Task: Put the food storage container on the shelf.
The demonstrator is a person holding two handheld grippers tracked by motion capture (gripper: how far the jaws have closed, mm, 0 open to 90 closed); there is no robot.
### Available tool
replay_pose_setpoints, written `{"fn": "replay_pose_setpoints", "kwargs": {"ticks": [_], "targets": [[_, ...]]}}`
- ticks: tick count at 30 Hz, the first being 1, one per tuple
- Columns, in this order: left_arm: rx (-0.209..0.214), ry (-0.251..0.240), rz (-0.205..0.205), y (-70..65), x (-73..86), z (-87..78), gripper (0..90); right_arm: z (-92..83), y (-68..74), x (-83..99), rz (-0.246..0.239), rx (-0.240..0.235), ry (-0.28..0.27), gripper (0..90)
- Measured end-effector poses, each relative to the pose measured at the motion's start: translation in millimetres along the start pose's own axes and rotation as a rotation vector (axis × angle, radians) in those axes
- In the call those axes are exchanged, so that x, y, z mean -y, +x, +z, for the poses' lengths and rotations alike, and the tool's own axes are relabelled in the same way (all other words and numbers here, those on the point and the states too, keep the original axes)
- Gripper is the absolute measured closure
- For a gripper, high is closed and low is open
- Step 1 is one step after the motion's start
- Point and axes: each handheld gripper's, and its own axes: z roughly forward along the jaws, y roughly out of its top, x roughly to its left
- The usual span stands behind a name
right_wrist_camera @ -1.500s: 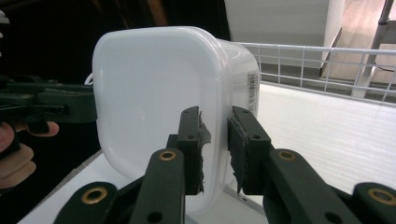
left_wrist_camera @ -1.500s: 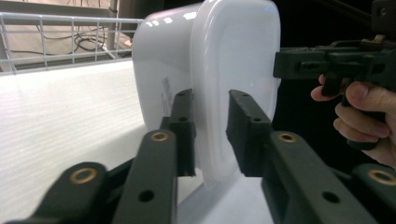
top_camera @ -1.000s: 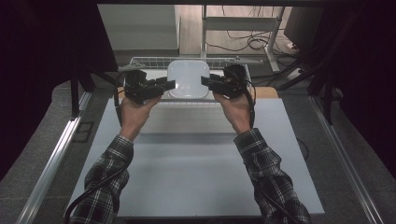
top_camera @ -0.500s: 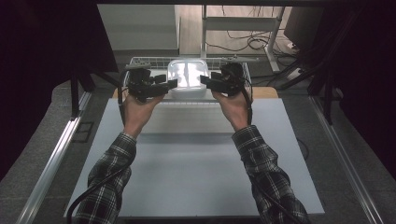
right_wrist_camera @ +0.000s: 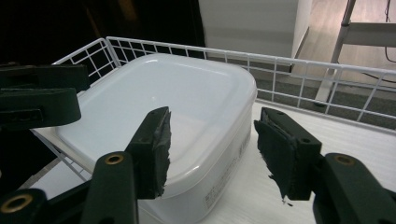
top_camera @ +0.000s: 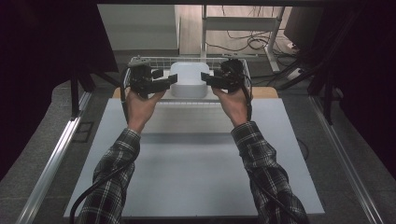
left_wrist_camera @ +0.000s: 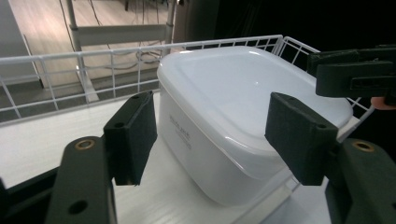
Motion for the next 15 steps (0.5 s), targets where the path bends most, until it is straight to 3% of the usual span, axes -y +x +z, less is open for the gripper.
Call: {"fn": "replay_pose_setpoints", "kwargs": {"ticks": [1, 2, 3, 5, 6, 7, 11, 15], "targets": [[-0.014, -0.009, -0.006, 0.6, 0.2, -0.7, 31.1, -0.2, -0.9, -0.5, 0.001, 0.003, 0.002, 41.8], [0.007, -0.029, -0.038, 4.2, -0.1, -2.5, 30.0, -1.3, -3.0, -0.6, -0.006, 0.018, -0.003, 38.5], [0.007, -0.029, -0.038, 4.2, -0.1, -2.5, 29.0, -1.3, -3.0, -0.6, -0.006, 0.018, -0.003, 38.5], [0.048, -0.023, -0.062, 7.7, -0.9, -4.2, 25.6, -4.2, -8.2, -1.7, -0.002, -0.005, 0.010, 30.1], [0.060, -0.011, -0.056, 7.7, -1.2, -5.2, 25.6, -4.2, -8.2, -1.7, -0.002, -0.005, 0.010, 30.1], [0.078, 0.005, -0.020, 6.5, -0.9, -8.3, 22.4, -8.2, -10.9, -2.1, -0.004, -0.035, 0.011, 23.4], [0.105, 0.016, -0.008, 5.0, 1.6, -11.6, 16.2, -13.7, -12.4, -1.2, -0.011, -0.055, 0.006, 16.9], [0.142, 0.026, 0.004, 0.7, 7.2, -18.2, 11.0, -23.6, -9.2, 6.5, -0.048, -0.086, 0.002, 8.5]]}}
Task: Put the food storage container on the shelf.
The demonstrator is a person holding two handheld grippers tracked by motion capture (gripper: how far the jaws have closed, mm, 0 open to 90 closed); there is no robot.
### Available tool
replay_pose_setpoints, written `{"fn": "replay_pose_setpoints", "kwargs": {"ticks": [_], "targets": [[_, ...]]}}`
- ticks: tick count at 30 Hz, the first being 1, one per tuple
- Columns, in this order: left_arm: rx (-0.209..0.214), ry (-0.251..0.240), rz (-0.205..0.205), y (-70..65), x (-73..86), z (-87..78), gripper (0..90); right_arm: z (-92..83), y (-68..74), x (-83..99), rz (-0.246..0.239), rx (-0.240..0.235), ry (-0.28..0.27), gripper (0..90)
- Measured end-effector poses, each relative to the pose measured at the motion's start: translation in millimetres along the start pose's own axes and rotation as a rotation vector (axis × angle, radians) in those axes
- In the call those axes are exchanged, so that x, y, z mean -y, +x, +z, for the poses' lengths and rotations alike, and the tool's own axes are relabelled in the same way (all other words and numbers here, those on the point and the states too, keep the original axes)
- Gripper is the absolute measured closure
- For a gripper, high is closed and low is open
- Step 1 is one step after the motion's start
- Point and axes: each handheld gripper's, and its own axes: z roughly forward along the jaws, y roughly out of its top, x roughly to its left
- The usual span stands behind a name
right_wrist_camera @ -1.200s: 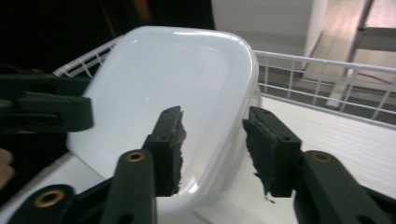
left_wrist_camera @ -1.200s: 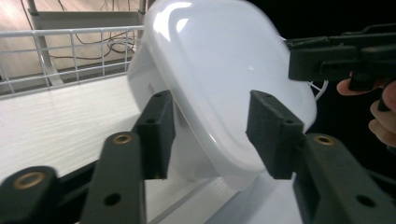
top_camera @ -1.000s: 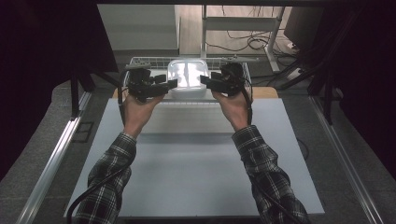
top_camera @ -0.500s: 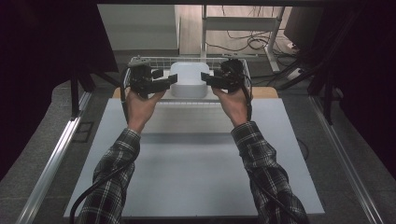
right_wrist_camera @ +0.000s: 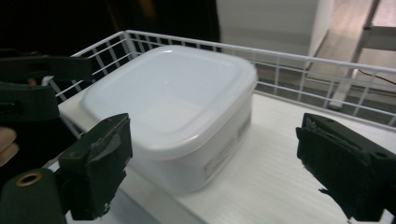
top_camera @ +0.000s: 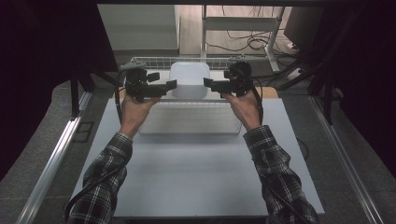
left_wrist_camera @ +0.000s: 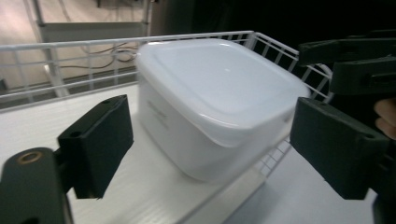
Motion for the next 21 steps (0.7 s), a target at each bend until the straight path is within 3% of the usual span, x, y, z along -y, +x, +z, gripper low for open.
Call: {"fn": "replay_pose_setpoints", "kwargs": {"ticks": [2, 6, 9, 21], "targets": [[0.001, 0.009, 0.005, -1.2, 1.1, -0.5, 8.9, -1.5, 1.3, 2.5, -0.007, 0.000, 0.001, 7.6], [0.001, 0.067, 0.079, -13.3, 9.1, -7.1, 6.3, -5.5, 5.6, 16.0, -0.081, -0.002, 0.023, 4.2], [0.002, 0.075, 0.093, -16.7, 12.3, -9.7, 5.5, -6.6, 6.2, 19.7, -0.082, -0.012, 0.026, 3.6], [0.014, 0.059, 0.099, -16.6, 35.2, -21.6, 4.0, -9.9, 14.6, 31.8, -0.116, -0.038, 0.027, 2.9]]}}
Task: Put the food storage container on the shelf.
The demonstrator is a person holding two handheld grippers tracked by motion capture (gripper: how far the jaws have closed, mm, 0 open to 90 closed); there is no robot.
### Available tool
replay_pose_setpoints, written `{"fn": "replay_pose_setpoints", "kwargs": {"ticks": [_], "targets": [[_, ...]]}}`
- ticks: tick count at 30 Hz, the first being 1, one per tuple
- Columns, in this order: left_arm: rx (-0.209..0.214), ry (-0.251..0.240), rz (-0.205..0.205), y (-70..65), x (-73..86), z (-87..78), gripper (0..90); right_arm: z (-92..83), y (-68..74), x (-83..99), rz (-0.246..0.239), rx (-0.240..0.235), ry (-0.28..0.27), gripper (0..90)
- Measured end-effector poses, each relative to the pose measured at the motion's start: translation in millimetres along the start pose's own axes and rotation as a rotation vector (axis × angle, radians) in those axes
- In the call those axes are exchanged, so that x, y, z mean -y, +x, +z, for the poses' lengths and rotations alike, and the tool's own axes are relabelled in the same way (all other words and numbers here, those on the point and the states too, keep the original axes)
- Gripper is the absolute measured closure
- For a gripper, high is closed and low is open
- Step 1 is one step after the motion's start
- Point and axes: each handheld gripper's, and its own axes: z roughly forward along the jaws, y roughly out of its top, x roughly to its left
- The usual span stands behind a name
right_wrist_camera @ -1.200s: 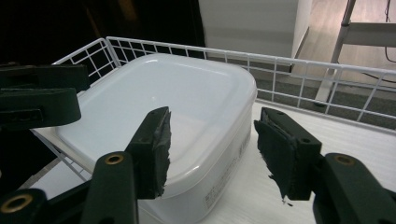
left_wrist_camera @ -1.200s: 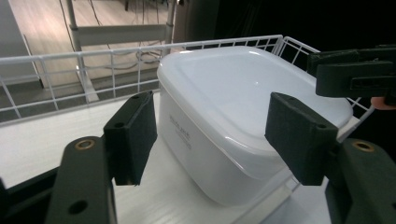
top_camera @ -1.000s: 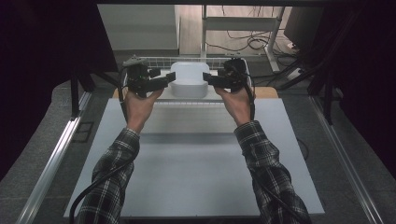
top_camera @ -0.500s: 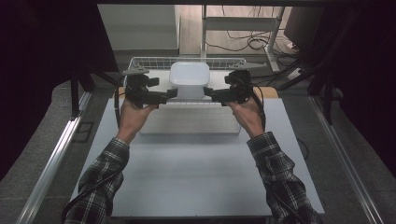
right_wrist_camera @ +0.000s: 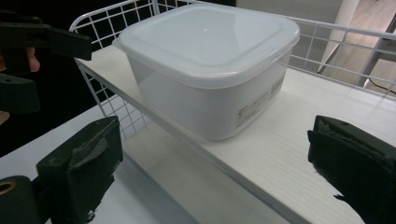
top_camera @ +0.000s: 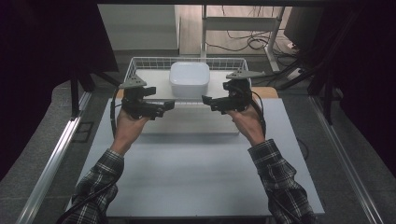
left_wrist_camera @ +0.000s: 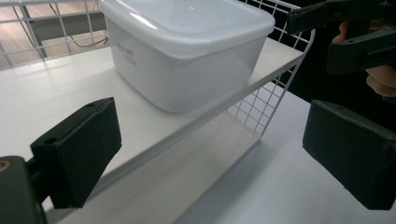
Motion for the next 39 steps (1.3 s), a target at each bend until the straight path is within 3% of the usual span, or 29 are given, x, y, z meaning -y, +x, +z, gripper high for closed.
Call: {"fn": "replay_pose_setpoints", "kwargs": {"ticks": [15, 21, 28, 39], "targets": [[0.029, 0.036, 0.024, -15.3, 27.7, -0.5, 4.4, -6.0, 14.2, 19.8, -0.069, -0.016, 0.024, 2.9], [0.047, 0.059, 0.029, -22.3, 38.0, 1.1, 5.9, -10.3, 25.1, 27.9, -0.121, -0.016, 0.024, 2.9], [0.055, 0.070, 0.043, -28.7, 51.6, 2.9, 4.5, -11.9, 32.1, 40.5, -0.141, -0.029, 0.036, 2.2], [0.037, 0.065, 0.068, -41.0, 78.3, 1.0, 5.5, -13.8, 31.1, 64.8, -0.129, -0.037, 0.039, 2.0]]}}
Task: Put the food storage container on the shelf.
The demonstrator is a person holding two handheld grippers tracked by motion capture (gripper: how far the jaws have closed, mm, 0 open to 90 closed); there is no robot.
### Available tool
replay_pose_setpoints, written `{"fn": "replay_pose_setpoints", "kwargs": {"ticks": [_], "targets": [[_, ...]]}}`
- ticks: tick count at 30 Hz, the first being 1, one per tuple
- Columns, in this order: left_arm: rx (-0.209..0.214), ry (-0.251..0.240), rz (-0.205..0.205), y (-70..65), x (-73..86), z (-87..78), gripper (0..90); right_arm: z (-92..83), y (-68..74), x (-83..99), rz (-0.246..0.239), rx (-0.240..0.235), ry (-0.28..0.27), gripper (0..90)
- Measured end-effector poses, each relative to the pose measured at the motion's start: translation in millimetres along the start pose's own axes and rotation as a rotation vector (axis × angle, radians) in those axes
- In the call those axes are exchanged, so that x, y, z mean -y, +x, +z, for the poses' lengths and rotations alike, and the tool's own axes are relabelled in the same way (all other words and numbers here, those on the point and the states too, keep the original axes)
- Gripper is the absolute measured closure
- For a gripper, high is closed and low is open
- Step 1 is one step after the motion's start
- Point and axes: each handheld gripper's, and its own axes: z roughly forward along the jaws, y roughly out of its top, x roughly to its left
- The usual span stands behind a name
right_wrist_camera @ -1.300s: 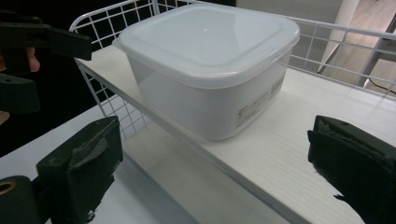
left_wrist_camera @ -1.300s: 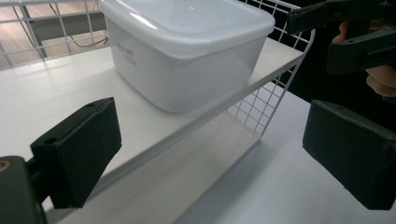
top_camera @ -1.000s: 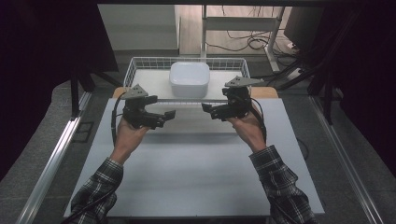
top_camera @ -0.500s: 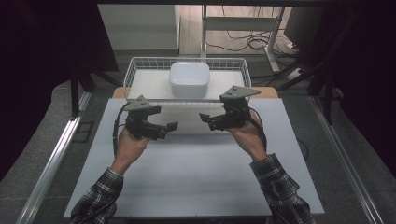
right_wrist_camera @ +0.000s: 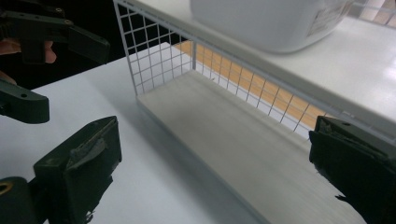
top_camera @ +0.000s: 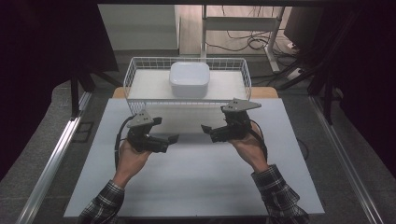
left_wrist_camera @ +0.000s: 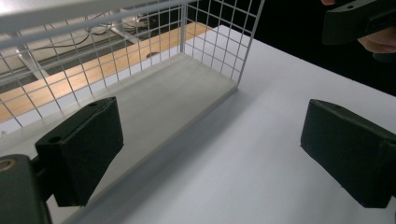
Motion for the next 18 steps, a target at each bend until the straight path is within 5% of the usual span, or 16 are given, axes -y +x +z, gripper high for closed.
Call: {"fn": "replay_pose_setpoints", "kwargs": {"ticks": [9, 18], "targets": [[0.045, 0.011, -0.016, -5.8, 18.9, 6.5, 5.4, 1.8, 8.5, 25.2, -0.018, -0.025, 0.005, 0.2], [0.036, 0.041, 0.009, -14.0, 31.7, 11.6, 5.3, 4.7, 14.8, 40.3, -0.024, -0.031, 0.034, 0.0]]}}
